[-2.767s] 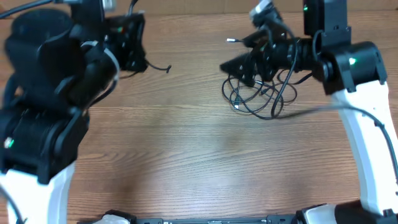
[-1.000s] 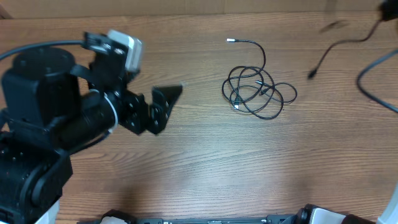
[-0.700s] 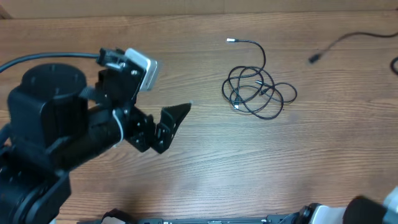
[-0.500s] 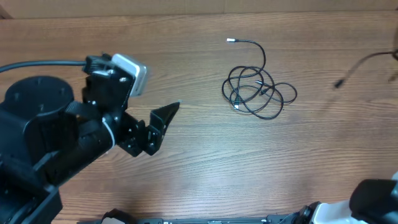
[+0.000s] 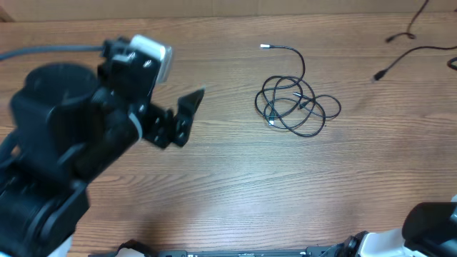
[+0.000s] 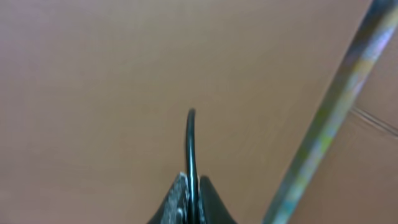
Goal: Untangle cables
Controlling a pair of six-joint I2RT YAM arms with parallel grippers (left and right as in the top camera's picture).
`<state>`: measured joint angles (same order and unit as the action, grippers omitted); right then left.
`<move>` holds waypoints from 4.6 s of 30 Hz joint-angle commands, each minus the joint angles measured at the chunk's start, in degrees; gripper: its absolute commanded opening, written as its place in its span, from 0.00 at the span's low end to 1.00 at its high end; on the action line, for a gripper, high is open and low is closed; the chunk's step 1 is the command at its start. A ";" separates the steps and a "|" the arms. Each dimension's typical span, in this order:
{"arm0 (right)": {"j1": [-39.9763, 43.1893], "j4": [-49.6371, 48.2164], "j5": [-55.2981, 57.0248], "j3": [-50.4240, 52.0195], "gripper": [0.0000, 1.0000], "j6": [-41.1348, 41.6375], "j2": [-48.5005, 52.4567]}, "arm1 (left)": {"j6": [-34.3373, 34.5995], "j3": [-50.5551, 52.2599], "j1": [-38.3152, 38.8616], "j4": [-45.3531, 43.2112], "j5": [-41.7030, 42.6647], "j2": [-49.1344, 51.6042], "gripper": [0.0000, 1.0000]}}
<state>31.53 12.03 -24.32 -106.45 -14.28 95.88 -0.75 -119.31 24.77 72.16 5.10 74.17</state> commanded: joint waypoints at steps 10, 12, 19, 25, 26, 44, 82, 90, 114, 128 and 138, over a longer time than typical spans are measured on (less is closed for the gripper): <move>2.08 -30.27 13.68 -0.52 0.04 0.31 15.23 | -8.28 -0.09 0.39 -2.69 -8.68 15.39 1.00; 2.38 -34.36 13.77 -0.52 0.04 0.28 17.11 | -8.26 -0.09 0.39 -4.46 -8.70 17.90 1.00; 2.99 -44.72 26.08 -0.52 0.04 -3.89 21.90 | -6.54 -0.11 2.56 -16.02 -9.22 20.59 1.00; 5.90 -47.28 30.71 -0.52 0.04 -3.91 26.58 | -6.49 -0.11 3.02 -16.76 -12.79 20.59 1.00; 6.82 -46.75 30.69 -0.52 0.04 -2.12 27.87 | -6.40 -0.11 3.04 -16.92 -12.79 20.59 1.00; 12.35 -17.84 10.29 -0.52 0.04 16.28 41.97 | -3.96 -0.09 3.76 -19.47 -12.79 20.63 1.00; -12.94 32.65 -13.14 -0.48 1.00 13.53 4.07 | -0.02 -0.11 3.65 -10.64 -17.35 20.55 1.00; -26.80 49.51 4.79 -0.39 1.00 12.44 11.37 | -0.17 -0.11 3.65 -10.64 -17.55 20.55 1.00; -44.06 61.07 11.89 4.72 1.00 51.98 24.72 | -1.01 -0.09 3.65 -7.17 -17.75 20.55 1.00; -51.12 54.58 15.93 15.21 0.91 -0.70 24.72 | -1.03 -0.09 3.65 -4.20 -17.77 20.55 1.00; -51.01 40.50 13.73 24.57 0.04 -10.14 24.72 | -1.01 -0.09 3.65 -2.51 -19.93 20.55 1.00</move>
<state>-19.57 54.72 -8.67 -85.47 -20.69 120.92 -1.85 -118.83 28.16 69.36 -12.49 95.64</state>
